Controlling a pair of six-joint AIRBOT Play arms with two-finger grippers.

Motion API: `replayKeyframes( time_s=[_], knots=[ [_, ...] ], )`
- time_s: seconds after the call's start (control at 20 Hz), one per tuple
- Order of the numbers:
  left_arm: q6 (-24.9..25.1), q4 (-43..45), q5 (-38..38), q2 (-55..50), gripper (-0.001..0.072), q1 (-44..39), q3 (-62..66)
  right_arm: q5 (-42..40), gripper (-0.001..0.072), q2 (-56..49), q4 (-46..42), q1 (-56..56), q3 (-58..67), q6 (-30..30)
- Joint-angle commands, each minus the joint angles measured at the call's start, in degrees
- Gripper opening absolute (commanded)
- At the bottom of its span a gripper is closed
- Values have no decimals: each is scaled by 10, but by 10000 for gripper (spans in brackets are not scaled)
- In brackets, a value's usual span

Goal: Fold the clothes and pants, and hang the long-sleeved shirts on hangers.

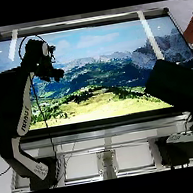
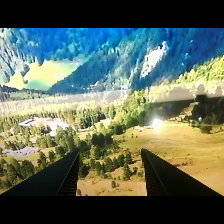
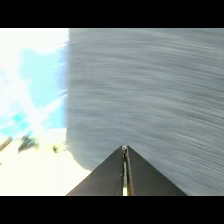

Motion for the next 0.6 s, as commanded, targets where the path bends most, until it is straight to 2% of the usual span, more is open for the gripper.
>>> replayKeyframes(
  time_s=[0.0, 0.3, 0.4, 0.55],
  knots=[
    [0, 0, 0, 0, 412, 0, 0, 16, 24, 61, -1, 176, -3, -5],
    [0, 0, 0, 0, 412, 0, 0, 19, 24, 79, -188, 521, -63, 58],
    [0, 0, 0, -3, 413, 0, 0, 17, 24, 79, -222, 596, -97, 83],
    [0, 0, 0, -8, 412, 0, 0, 18, 24, 79, -228, 654, -150, 113]
  ],
)
